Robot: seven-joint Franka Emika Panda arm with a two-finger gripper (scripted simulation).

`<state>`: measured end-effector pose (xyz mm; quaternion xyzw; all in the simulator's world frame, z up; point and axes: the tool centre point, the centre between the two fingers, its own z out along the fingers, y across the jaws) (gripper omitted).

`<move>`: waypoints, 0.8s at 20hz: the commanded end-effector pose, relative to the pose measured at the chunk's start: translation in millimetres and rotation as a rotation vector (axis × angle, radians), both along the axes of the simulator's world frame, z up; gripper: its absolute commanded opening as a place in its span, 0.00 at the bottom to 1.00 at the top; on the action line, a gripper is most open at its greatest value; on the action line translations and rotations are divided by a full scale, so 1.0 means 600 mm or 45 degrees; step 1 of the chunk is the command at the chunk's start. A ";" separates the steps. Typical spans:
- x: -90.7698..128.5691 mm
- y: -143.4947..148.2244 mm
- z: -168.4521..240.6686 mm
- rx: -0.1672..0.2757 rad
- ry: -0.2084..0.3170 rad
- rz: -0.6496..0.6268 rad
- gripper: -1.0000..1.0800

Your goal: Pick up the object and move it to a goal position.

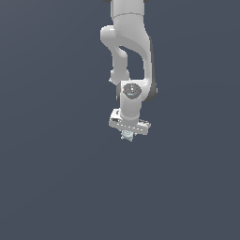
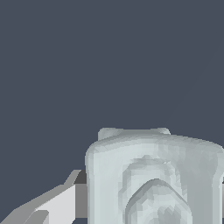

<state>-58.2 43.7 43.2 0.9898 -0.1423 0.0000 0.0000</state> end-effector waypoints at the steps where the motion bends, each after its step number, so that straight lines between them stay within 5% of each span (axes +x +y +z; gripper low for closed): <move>1: 0.003 0.003 0.008 0.000 -0.001 0.000 0.00; 16: 0.056 0.053 0.166 -0.001 -0.001 0.000 0.00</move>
